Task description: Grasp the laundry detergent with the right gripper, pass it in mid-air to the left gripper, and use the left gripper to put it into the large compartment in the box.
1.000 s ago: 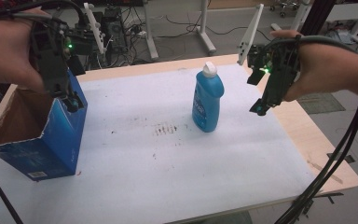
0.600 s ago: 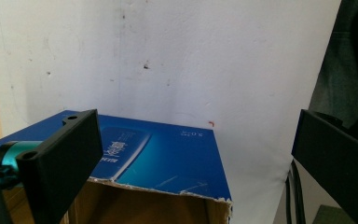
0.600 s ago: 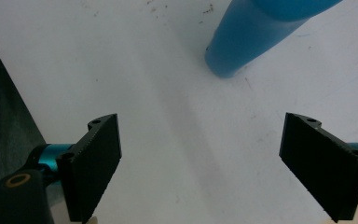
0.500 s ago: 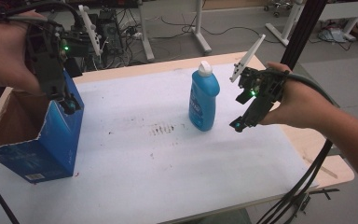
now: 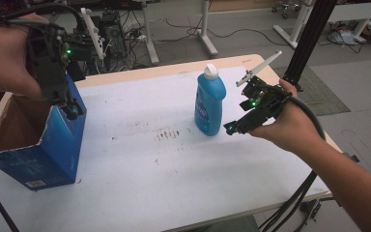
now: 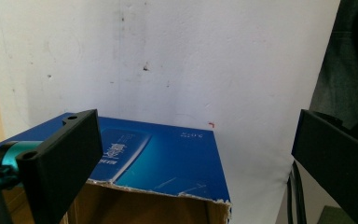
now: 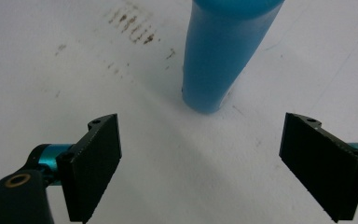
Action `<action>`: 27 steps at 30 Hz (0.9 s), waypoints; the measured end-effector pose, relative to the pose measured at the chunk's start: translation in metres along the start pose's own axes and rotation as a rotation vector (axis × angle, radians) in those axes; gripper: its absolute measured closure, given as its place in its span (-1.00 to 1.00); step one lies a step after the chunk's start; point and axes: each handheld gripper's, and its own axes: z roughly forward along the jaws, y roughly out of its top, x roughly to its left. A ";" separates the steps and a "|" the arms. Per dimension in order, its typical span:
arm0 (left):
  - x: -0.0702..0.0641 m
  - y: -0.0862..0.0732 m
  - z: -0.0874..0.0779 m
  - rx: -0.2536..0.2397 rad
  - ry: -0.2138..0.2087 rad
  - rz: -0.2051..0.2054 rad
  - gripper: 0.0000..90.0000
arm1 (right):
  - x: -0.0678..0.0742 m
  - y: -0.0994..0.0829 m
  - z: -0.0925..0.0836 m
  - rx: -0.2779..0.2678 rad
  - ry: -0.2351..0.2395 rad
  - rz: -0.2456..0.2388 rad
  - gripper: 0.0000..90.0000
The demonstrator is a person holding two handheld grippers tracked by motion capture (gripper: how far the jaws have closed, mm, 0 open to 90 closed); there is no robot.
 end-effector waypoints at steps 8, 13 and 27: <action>0.001 -0.004 0.004 0.000 -0.005 -0.007 -0.96 | 0.005 -0.013 0.022 -0.093 -0.027 0.077 -0.74; 0.001 -0.005 0.006 -0.006 -0.006 -0.011 -0.96 | 0.009 -0.017 0.038 -0.175 -0.064 0.125 -0.74; 0.003 -0.007 0.009 -0.005 0.001 -0.008 -0.96 | 0.013 -0.012 0.072 -0.309 -0.143 0.204 -0.74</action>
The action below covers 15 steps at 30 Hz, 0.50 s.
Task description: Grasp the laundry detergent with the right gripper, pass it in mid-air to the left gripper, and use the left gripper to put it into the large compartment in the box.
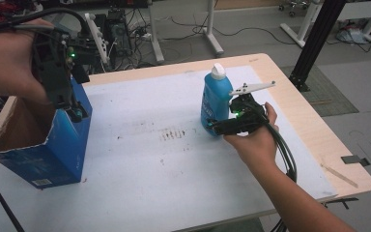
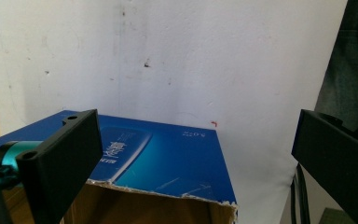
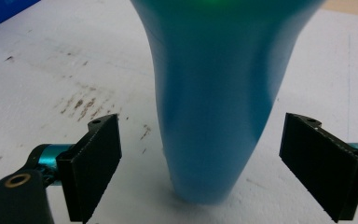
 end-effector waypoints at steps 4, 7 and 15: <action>0.000 -0.002 0.001 0.002 -0.003 -0.005 -0.96 | 0.001 -0.002 0.006 -0.043 -0.024 0.011 -0.74; 0.000 -0.003 0.002 0.002 -0.001 -0.007 -0.96 | 0.000 -0.003 0.009 -0.050 -0.017 0.029 -0.74; 0.000 -0.006 0.002 -0.001 0.004 -0.016 -0.96 | 0.003 -0.004 0.018 -0.106 -0.053 0.025 -0.74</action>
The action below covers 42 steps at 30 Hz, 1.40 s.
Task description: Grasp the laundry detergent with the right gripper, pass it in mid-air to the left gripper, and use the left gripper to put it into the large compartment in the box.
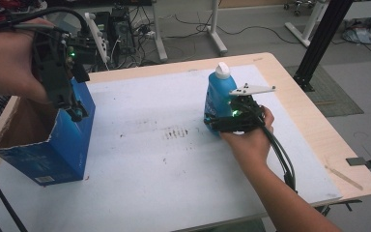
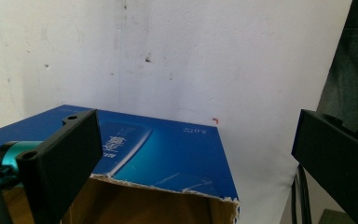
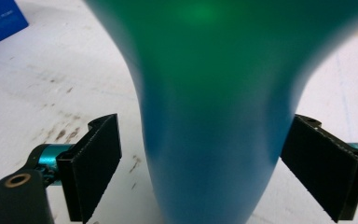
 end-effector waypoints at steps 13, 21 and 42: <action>-0.001 -0.003 -0.001 -0.003 0.004 0.000 -0.96 | 0.003 -0.002 0.009 -0.076 -0.010 0.006 -0.74; -0.001 -0.005 -0.001 -0.004 0.003 -0.004 -0.96 | 0.003 -0.002 0.012 -0.106 -0.012 0.030 -0.66; 0.002 -0.006 0.002 -0.007 -0.005 -0.008 -0.96 | 0.000 -0.003 0.014 -0.111 -0.019 0.020 -0.24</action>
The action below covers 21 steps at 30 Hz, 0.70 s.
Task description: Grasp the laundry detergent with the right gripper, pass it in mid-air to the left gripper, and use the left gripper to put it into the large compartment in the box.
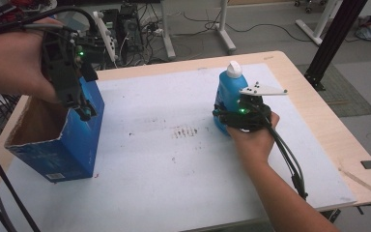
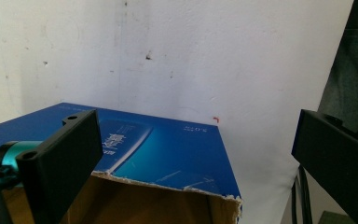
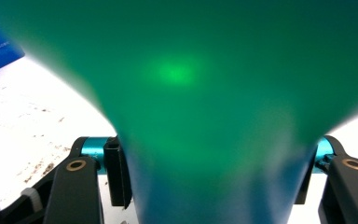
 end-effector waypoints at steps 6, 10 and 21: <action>0.000 0.000 0.000 0.003 0.002 0.001 -0.96 | 0.001 0.000 0.000 -0.009 0.000 0.002 -0.19; 0.001 0.000 0.000 0.006 0.001 0.002 -0.96 | 0.001 0.000 0.001 -0.012 -0.004 -0.004 -0.16; 0.000 0.000 0.000 0.003 0.003 0.001 -0.96 | 0.003 -0.001 0.001 -0.020 -0.028 -0.009 -0.09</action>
